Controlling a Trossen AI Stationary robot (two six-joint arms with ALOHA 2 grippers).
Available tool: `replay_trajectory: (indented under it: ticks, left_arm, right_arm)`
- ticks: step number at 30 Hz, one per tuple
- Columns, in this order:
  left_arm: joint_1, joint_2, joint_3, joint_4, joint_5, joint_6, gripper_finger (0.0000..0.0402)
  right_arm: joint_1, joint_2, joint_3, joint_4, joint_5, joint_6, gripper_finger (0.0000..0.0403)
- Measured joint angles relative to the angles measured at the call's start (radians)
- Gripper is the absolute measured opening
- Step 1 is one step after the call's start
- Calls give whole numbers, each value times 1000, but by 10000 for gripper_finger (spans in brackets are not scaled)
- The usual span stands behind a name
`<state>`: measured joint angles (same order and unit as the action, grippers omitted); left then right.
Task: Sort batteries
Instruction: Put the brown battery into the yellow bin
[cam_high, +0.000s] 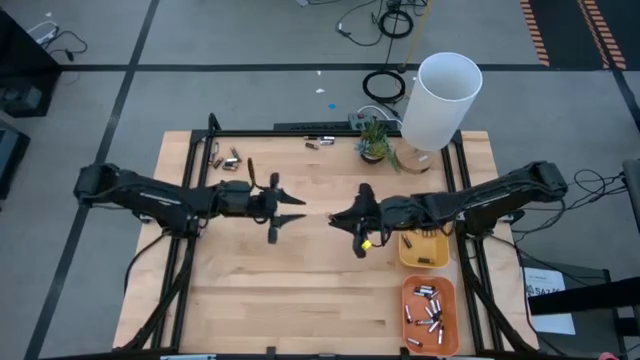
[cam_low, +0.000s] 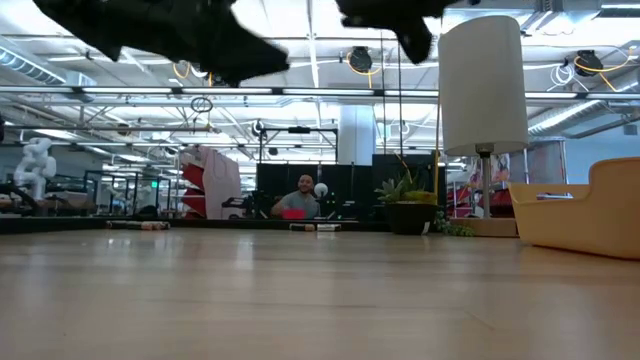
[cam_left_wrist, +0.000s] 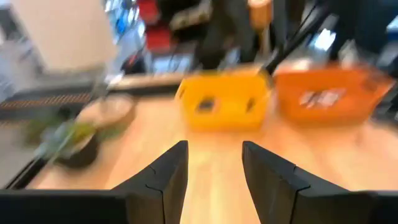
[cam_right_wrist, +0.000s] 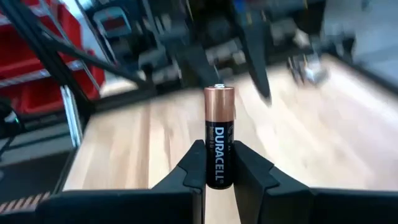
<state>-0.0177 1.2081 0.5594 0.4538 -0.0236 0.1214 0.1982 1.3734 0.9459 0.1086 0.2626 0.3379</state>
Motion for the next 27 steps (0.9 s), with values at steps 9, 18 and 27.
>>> replay_trajectory:
  ticks: [9,18,27]
  left_arm:
    - [12,-121,0,-344,-306,71,162]
    - [12,-117,0,-394,-341,68,162]
    - [11,-116,0,-393,-341,43,162]
  right_arm:
    - [14,-103,0,-565,-81,447,34]
    - [89,-79,0,-990,-250,883,38]
    - [125,-65,-1,-1218,-261,990,38]
